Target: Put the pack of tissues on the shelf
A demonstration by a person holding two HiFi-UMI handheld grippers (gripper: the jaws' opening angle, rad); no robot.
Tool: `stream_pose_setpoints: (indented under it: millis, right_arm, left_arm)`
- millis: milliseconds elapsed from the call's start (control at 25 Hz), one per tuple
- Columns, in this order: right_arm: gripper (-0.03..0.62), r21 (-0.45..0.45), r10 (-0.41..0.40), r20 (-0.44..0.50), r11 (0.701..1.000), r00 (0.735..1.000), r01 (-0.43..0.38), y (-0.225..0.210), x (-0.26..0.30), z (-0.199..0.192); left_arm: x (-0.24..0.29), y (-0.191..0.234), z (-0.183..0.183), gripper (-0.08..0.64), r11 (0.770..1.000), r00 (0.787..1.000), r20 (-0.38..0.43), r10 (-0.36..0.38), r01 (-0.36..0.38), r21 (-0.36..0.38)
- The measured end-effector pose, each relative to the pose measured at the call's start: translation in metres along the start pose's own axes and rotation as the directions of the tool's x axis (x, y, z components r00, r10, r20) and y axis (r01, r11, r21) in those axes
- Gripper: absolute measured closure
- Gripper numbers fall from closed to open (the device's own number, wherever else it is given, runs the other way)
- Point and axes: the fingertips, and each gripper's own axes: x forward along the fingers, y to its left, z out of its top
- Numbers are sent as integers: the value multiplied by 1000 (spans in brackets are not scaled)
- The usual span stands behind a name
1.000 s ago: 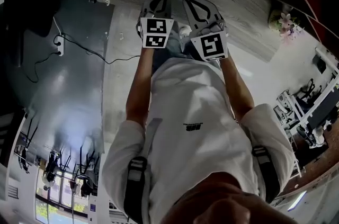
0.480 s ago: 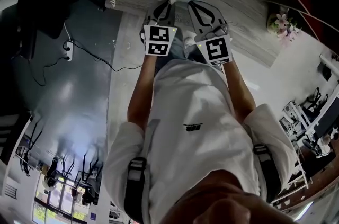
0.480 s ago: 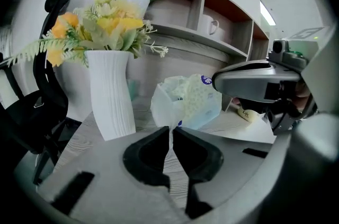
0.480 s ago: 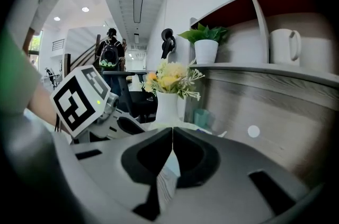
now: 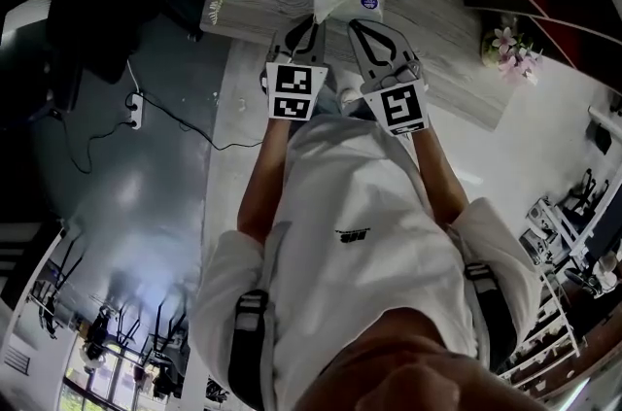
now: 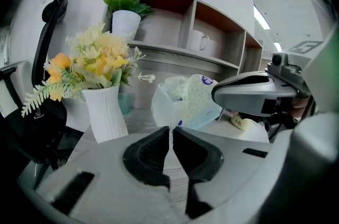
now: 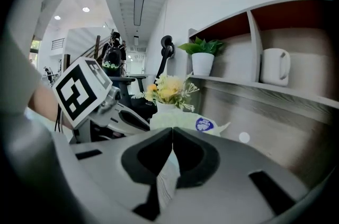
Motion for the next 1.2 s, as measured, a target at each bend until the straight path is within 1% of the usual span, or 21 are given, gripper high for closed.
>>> stream_pose_setpoints:
  millis: [120,240,400,600,880,1200]
  right_arm:
    - [566,-16,-11,9,1000,1000,11,-3,-6,10]
    - [566,-15,-18,27,1000,999,19,-1,-14,18]
    - [566,-41,-28,50,999,998,30,1,-22,33]
    - [566,-63,-49,79,997,996,54,-3,-25,53]
    - [566,-67,-80,109,994,991,88,-8,-29,72]
    - [566,-65,-128,134,988,983,137,-17,-27,96]
  left_arm:
    - [-6,-2,12,517,1000,1000,18,0,-1,25]
    - [-16,-4,23,517,1000,999,37,-1,0,25]
    - [-30,-4,41,517,1000,997,71,-8,6,20]
    - [-42,0,65,517,999,994,111,-4,-1,41]
    - [-55,7,88,517,999,988,157,-4,-4,52]
    - [-61,18,116,517,997,981,190,-26,12,74]
